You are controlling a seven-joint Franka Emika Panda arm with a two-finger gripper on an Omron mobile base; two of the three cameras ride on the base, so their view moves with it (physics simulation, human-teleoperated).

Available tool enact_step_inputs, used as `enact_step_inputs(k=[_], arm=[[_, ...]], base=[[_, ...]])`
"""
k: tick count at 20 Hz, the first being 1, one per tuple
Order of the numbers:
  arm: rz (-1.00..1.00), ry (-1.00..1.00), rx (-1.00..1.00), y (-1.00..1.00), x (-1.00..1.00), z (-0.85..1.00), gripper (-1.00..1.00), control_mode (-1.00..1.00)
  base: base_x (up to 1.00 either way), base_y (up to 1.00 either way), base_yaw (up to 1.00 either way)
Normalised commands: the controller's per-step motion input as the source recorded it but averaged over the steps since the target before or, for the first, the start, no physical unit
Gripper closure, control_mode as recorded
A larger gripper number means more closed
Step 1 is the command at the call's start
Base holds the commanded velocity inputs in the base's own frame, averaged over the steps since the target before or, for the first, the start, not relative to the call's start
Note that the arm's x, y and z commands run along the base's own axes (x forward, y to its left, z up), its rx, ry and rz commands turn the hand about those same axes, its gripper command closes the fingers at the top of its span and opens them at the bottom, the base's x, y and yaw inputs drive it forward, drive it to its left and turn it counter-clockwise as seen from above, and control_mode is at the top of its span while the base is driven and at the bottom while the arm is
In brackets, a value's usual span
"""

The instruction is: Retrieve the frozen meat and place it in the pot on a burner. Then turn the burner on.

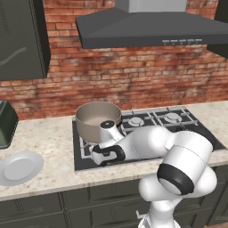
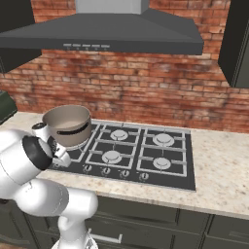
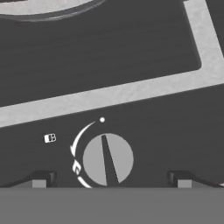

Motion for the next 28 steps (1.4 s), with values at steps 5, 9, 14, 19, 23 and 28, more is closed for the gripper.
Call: enact_step_inputs(k=[5, 9, 14, 19, 23, 28], arm=[[0.00, 0.00, 0.00, -0.02, 0.00, -0.10, -1.00, -1.00], [0.00, 0.00, 0.00, 0.00, 0.01, 0.00, -1.00, -1.00], [0.00, 0.00, 0.00, 0.00, 0.06, 0.00, -1.00, -1.00], [0.00, 0.00, 0.00, -0.02, 0.13, -0.08, -1.00, -1.00], [0.00, 0.00, 0.00, 0.00, 0.15, -0.06, -1.00, -1.00], [0.00, 0.00, 0.00, -0.11, 0.09, -0.20, -1.00, -1.00]], base=[[0.00, 0.00, 0.00], [0.00, 0.00, 0.00], [0.00, 0.00, 0.00], [0.00, 0.00, 0.00], [0.00, 0.00, 0.00], [0.00, 0.00, 0.00]])
